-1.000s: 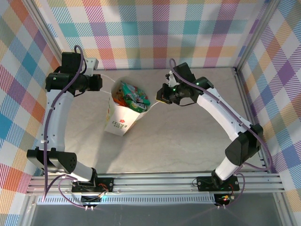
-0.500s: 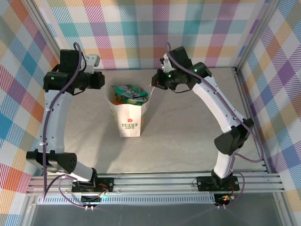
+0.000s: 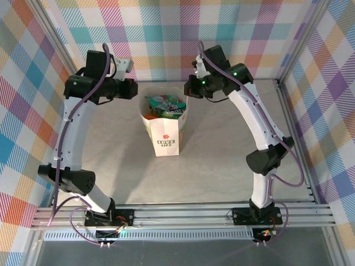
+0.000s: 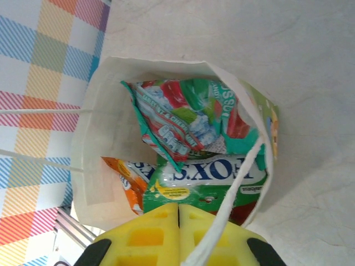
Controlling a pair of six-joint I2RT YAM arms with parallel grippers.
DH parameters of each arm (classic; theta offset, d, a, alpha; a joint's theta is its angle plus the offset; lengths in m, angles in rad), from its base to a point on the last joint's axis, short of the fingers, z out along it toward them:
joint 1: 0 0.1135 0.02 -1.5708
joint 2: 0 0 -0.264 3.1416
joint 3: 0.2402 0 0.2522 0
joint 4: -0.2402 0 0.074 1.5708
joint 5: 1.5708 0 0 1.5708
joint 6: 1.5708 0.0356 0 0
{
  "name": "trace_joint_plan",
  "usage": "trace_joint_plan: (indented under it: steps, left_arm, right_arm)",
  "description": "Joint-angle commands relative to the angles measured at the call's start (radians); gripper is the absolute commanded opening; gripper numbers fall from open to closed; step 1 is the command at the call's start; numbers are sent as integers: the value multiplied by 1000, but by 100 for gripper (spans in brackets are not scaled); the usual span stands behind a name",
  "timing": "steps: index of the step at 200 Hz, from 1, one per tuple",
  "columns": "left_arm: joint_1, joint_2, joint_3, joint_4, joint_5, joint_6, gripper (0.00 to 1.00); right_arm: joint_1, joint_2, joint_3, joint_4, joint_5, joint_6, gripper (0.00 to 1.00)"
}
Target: Place the snacks into the paper bag
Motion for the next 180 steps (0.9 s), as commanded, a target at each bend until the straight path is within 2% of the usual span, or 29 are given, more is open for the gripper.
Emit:
trace_joint_plan:
  steps: [1,40,61,74,86,99,115,132,159,180]
  left_arm:
    - [-29,-18,23,70,32,-14,11]
    - [-50,-44,-102,96,-3,-23,13]
    - [-52,-66,-151,98,-38,-21,14]
    - [-52,-76,-168,90,-75,-17,16]
    - [-52,-78,-168,72,-109,-8,21]
    - [-52,-81,-162,53,-140,-1,25]
    - [-52,-88,-150,35,-161,11,32]
    - [-52,-107,-132,12,-193,13,43]
    - [-52,-164,-145,-25,-247,23,49]
    - [-49,-230,-188,-17,-305,19,54]
  right_arm:
    - [-22,-88,-17,57,5,-32,0]
    - [-36,-134,-123,94,-5,-29,0]
    - [-37,-140,-178,101,-20,-28,19]
    - [-36,-149,-208,109,-18,-25,45]
    - [-37,-161,-226,113,-13,-25,52]
    - [-37,-180,-237,115,4,-28,63]
    - [-38,-209,-239,111,21,-42,71]
    - [-38,-242,-240,98,49,-61,83]
    - [-38,-327,-283,94,115,-109,99]
    - [-46,-398,-339,95,196,-139,99]
